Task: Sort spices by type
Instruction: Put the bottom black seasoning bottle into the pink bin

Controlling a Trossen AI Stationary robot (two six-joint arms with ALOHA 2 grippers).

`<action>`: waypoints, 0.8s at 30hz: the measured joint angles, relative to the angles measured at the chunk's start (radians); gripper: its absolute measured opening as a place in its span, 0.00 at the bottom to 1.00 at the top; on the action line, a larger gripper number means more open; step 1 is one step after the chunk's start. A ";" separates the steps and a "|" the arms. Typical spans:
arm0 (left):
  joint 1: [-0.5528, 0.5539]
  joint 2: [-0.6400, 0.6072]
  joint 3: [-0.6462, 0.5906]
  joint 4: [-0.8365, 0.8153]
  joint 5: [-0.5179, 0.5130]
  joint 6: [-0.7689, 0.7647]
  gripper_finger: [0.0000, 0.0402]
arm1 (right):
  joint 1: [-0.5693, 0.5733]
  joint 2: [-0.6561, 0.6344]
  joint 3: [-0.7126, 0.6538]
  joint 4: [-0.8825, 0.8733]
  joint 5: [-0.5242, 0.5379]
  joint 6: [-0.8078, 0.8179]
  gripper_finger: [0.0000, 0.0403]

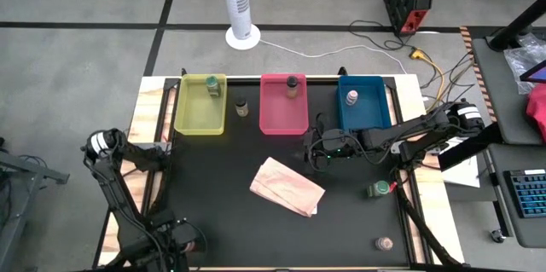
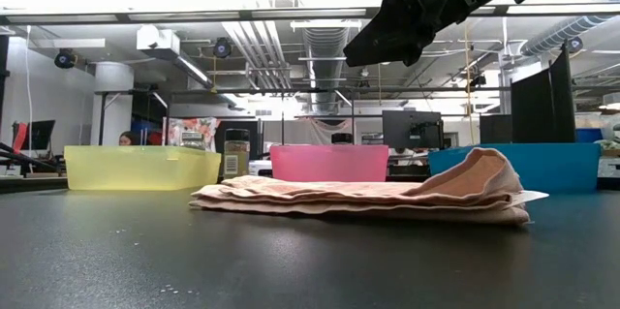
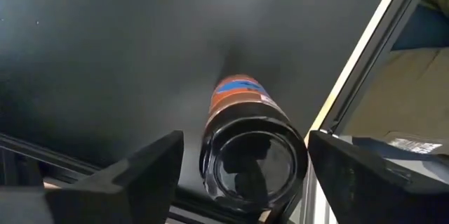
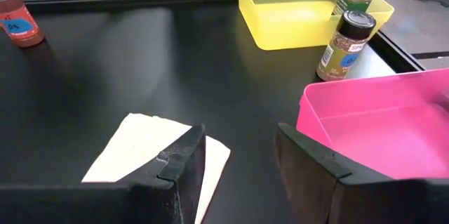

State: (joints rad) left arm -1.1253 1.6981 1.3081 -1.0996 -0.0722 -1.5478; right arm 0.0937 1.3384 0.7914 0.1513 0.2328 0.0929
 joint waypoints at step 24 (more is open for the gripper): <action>0.002 0.042 -0.001 -0.001 0.048 0.029 0.47 | 0.000 0.000 0.000 -0.004 0.000 0.000 0.44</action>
State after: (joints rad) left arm -1.1236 1.7397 1.3075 -1.1004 -0.0239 -1.5189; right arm 0.0937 1.3384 0.7914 0.1474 0.2333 0.0929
